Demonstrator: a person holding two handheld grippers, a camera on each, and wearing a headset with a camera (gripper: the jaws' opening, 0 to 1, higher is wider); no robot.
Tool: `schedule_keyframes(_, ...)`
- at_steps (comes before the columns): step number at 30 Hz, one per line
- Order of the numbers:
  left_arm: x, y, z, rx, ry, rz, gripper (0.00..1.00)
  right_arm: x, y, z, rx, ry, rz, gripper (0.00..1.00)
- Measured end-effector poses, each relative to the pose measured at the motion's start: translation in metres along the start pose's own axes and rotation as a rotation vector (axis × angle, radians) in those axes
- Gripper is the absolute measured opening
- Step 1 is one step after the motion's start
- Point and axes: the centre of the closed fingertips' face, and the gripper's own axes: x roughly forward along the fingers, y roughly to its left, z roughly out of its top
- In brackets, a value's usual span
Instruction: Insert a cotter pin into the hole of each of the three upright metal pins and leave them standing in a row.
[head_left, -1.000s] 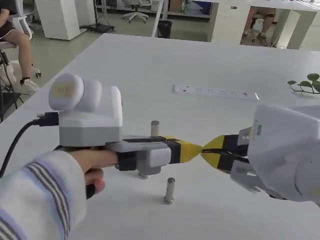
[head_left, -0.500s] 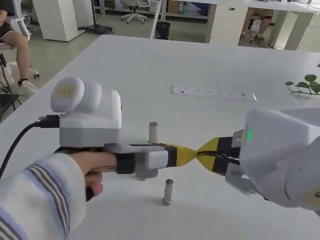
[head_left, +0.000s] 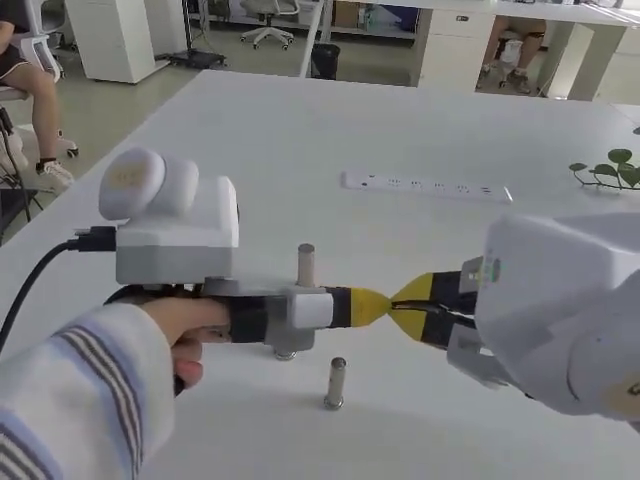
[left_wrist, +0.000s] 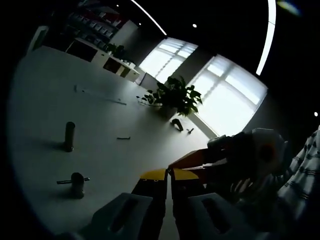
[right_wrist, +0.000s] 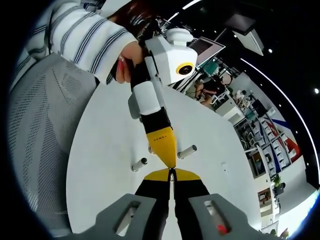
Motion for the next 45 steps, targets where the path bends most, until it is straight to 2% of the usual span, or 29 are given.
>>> schedule_keyframes(1,0.0,0.0,-0.001,0.009,0.001,0.001,0.0,0.0,0.0,0.0,0.001,-0.001,0.001,0.0)
schedule_keyframes(5,-0.001,0.001,-0.003,-0.014,0.011,0.006,0.0,0.002,0.003,0.0,-0.015,-0.011,0.007,0.0)
schedule_keyframes(10,-0.003,0.001,-0.003,0.014,0.015,0.004,0.0,0.002,0.005,0.002,0.011,-0.034,0.02,0.0)
schedule_keyframes(12,-0.004,0.001,-0.003,0.026,0.017,0.0,0.0,0.001,0.004,0.0,0.02,-0.033,0.024,0.07)
schedule_keyframes(14,-0.007,0.001,-0.003,0.045,0.018,0.0,0.0,0.001,0.003,-0.004,0.021,-0.029,0.028,0.1)
schedule_keyframes(16,-0.01,0.001,-0.002,0.079,0.016,0.006,0.0,0.002,0.008,-0.006,0.08,-0.039,0.067,0.1)
schedule_keyframes(20,-0.016,-0.004,0.0,0.163,0.011,-0.013,0.0,0.0,0.01,-0.005,0.186,-0.085,0.112,0.11)
schedule_keyframes(25,-0.022,-0.005,-0.001,0.221,0.021,-0.015,0.0,-0.001,0.01,-0.002,0.328,-0.144,0.164,0.11)
schedule_keyframes(27,-0.024,-0.005,-0.002,0.253,0.027,-0.012,0.0,-0.002,0.01,0.003,0.379,-0.188,0.19,0.1)
schedule_keyframes(32,-0.027,-0.011,-0.003,0.283,0.03,-0.042,0.0,-0.004,0.014,0.012,0.482,-0.252,0.26,0.11)
schedule_keyframes(35,-0.029,-0.017,-0.001,0.32,0.02,-0.067,0.0,-0.007,0.016,0.023,0.563,-0.326,0.305,0.1)
schedule_keyframes(39,-0.032,-0.024,0.001,0.369,0.007,-0.095,0.0,-0.008,0.015,0.025,0.604,-0.35,0.321,0.09)
schedule_keyframes(45,-0.034,-0.025,-0.003,0.407,0.029,-0.106,0.0,-0.006,0.019,0.025,0.608,-0.352,0.333,0.04)
